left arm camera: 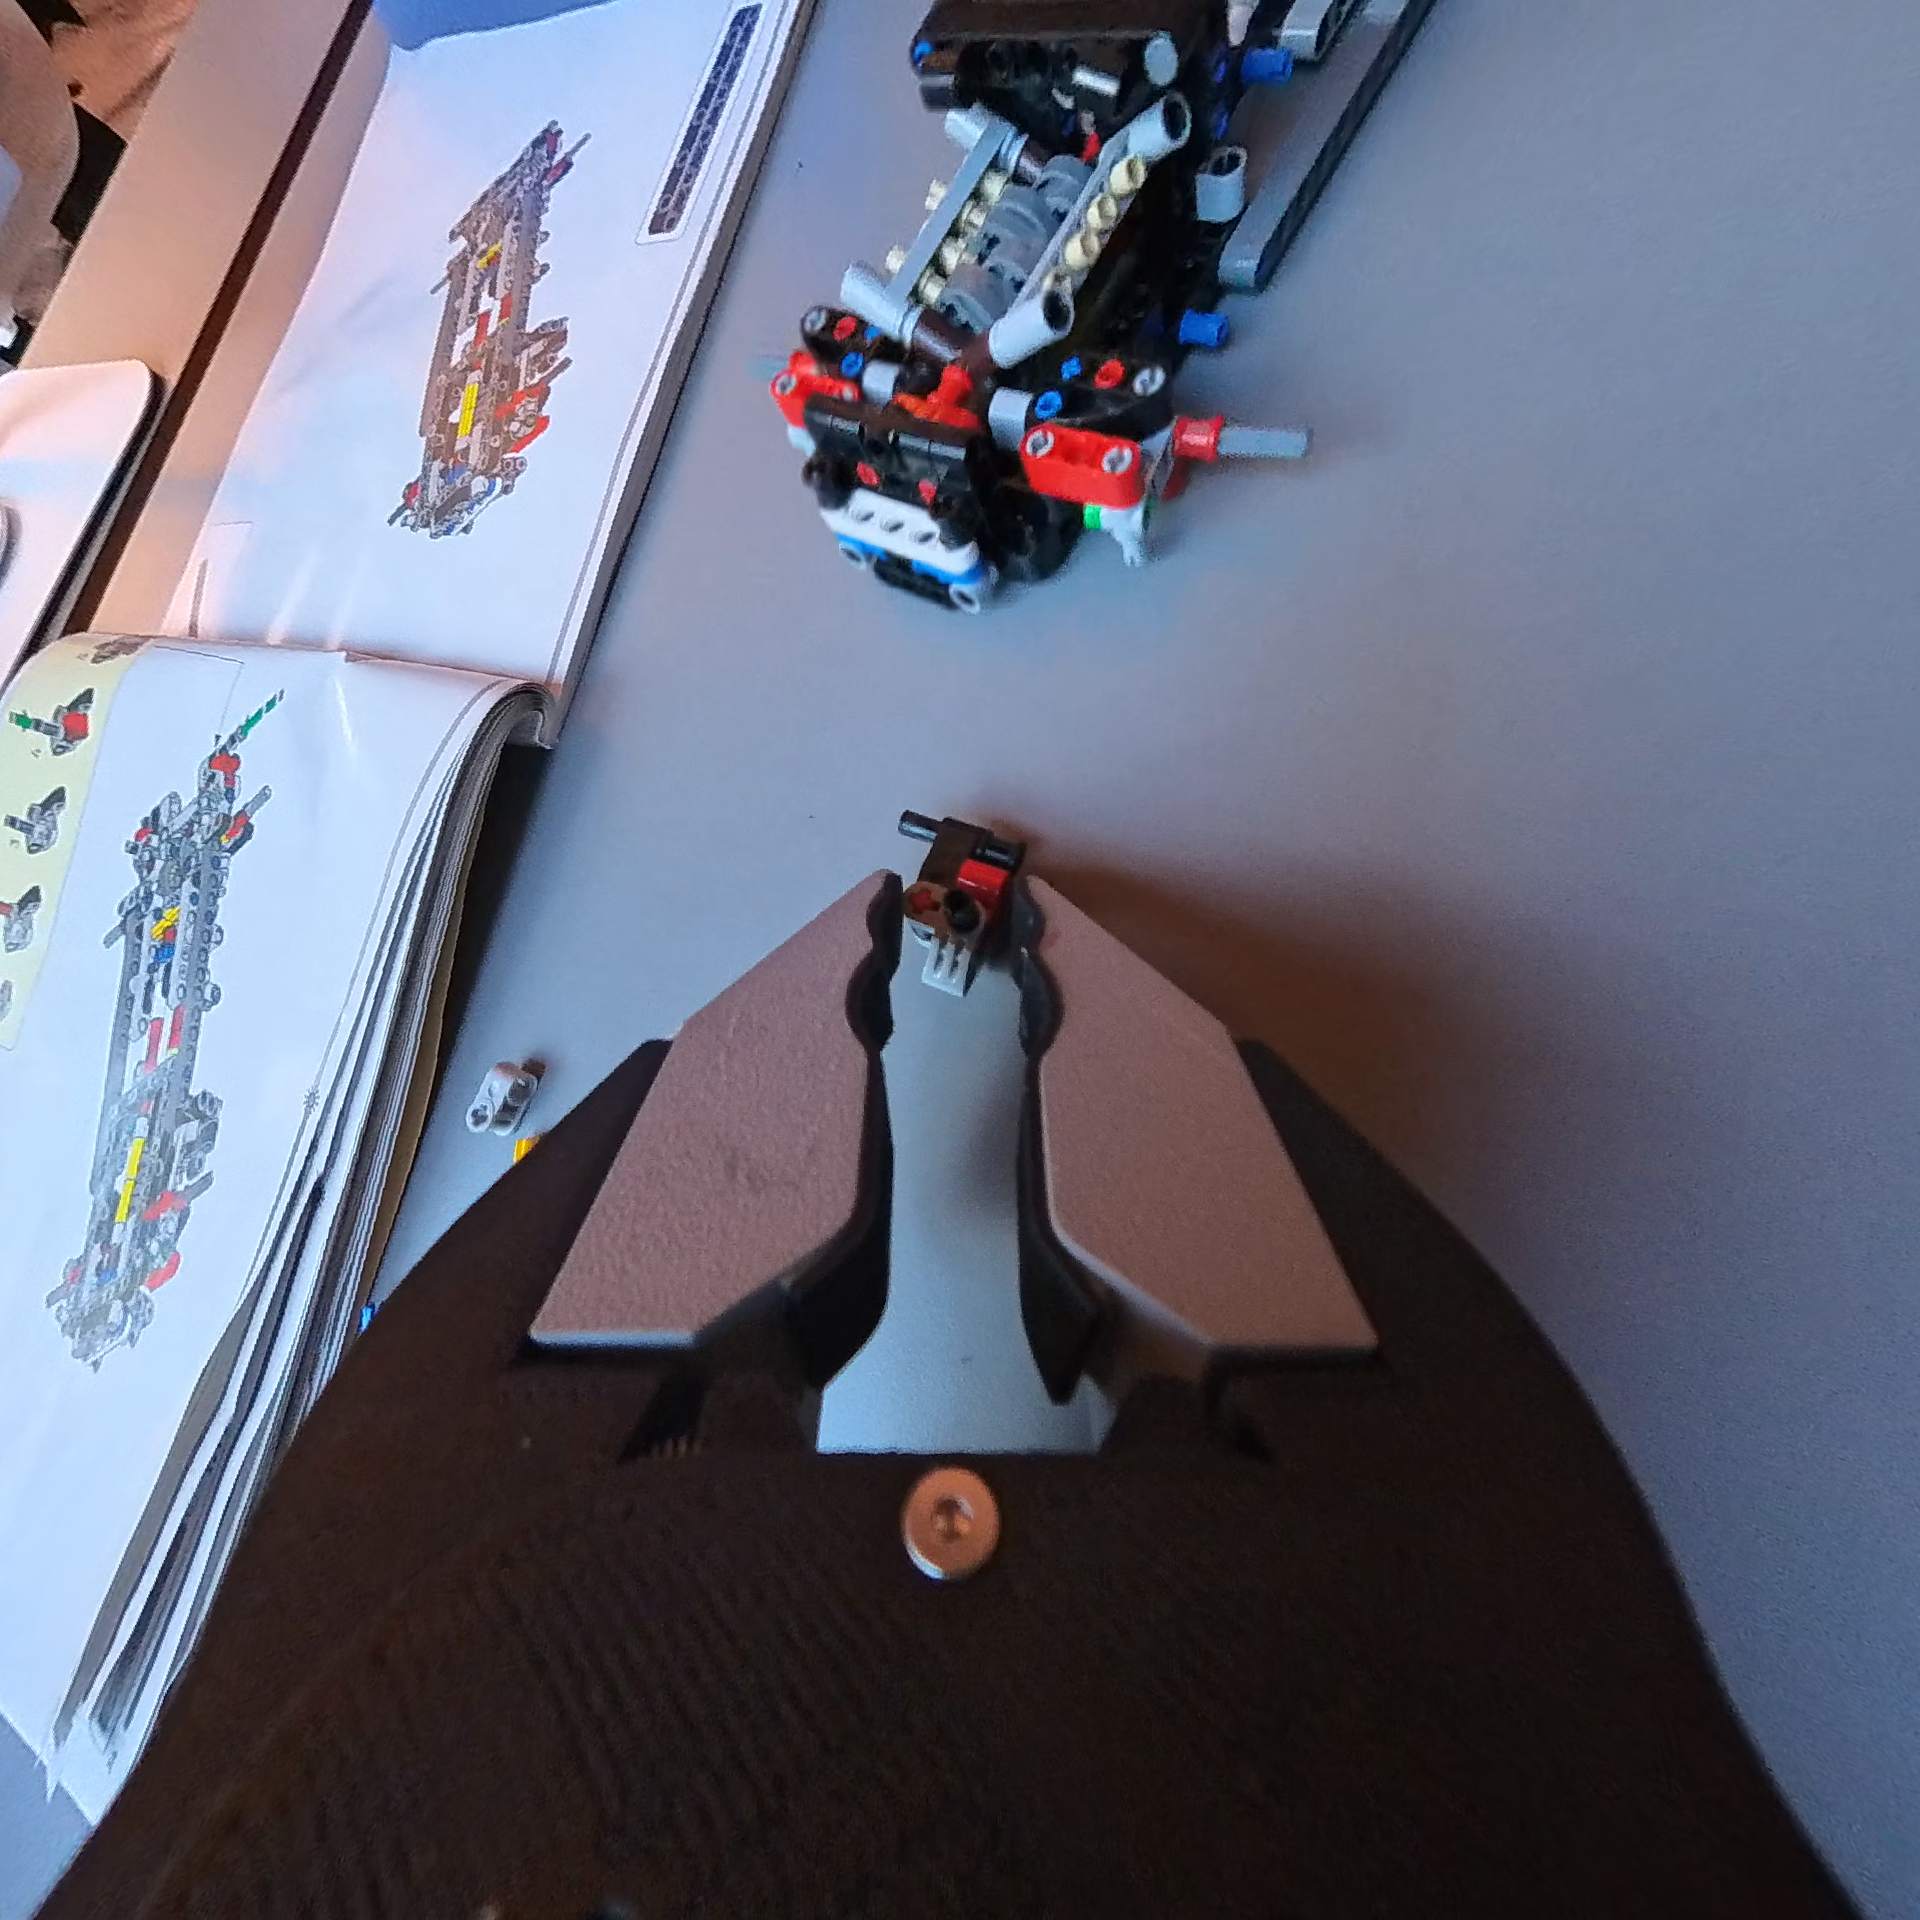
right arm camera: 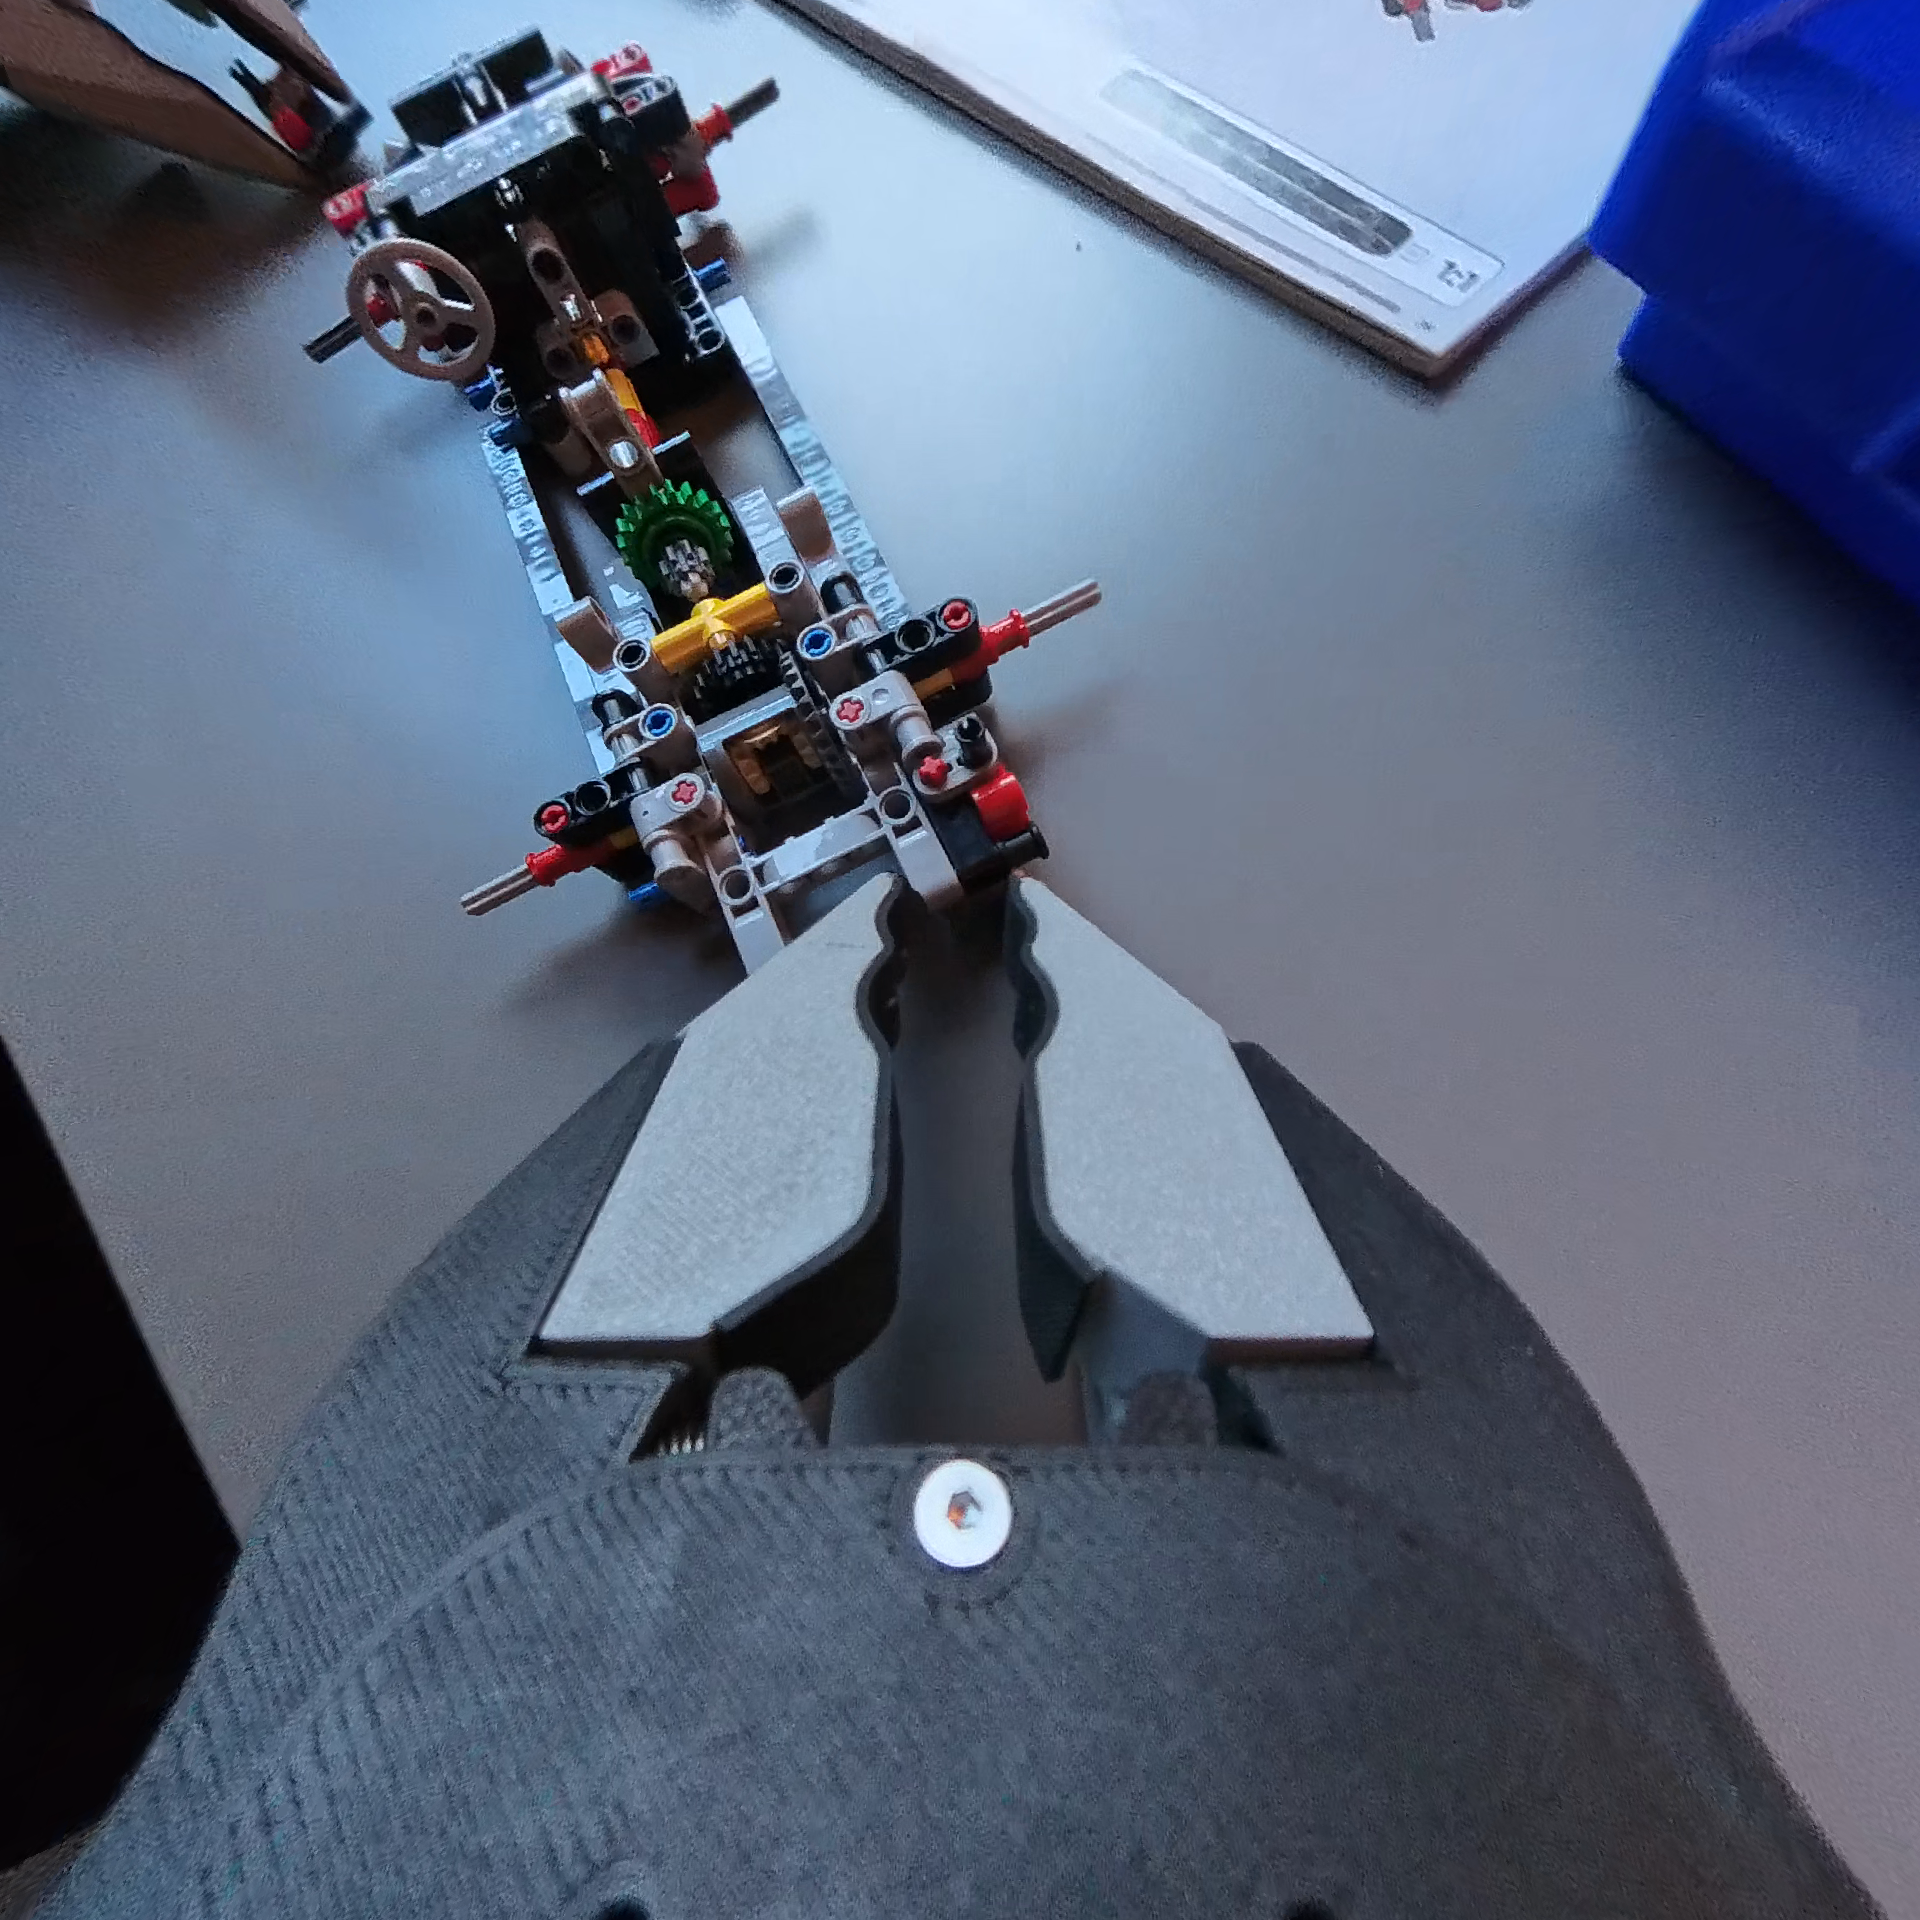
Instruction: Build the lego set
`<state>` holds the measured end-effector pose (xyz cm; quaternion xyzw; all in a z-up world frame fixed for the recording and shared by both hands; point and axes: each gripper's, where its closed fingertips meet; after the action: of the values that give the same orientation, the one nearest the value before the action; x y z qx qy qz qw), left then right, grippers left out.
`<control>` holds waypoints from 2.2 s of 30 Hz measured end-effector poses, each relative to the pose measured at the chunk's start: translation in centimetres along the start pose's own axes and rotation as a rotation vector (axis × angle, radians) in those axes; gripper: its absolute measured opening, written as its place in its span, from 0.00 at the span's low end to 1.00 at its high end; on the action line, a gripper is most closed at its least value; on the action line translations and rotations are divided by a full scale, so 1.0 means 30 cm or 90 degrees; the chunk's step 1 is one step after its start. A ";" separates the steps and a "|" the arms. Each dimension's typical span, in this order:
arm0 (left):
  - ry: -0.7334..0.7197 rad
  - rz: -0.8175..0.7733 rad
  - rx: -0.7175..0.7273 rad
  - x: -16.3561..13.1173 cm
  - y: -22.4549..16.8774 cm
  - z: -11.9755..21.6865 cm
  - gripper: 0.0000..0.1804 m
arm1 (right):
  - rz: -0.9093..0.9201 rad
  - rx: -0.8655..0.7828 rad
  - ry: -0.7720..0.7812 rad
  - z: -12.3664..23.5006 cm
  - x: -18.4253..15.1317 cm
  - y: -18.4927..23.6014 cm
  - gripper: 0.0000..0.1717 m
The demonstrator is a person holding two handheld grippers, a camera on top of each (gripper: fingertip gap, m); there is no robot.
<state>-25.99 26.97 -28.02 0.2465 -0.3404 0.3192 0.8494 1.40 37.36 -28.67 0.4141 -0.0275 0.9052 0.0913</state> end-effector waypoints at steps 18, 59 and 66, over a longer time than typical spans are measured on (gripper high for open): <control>-0.002 -0.015 0.023 -0.001 0.008 0.000 0.10 | -0.016 0.040 -0.147 0.003 0.156 -0.086 0.10; -0.047 0.029 0.061 0.028 0.069 0.020 0.10 | -0.018 0.028 -0.134 -0.006 0.149 -0.102 0.07; -0.049 0.025 0.060 0.030 0.068 0.020 0.09 | -0.023 0.037 -0.140 -0.003 0.151 -0.100 0.07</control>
<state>-27.18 28.29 -26.57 0.2918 -0.3619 0.3420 0.8167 -1.01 40.96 -25.38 0.5139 -0.0038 0.8529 0.0918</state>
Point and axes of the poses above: each gripper's, where its closed fingertips meet, z back along the fingers, x out of its top, y = z × x across the jaws, and after that the axes turned 10 degrees about z, right-handed
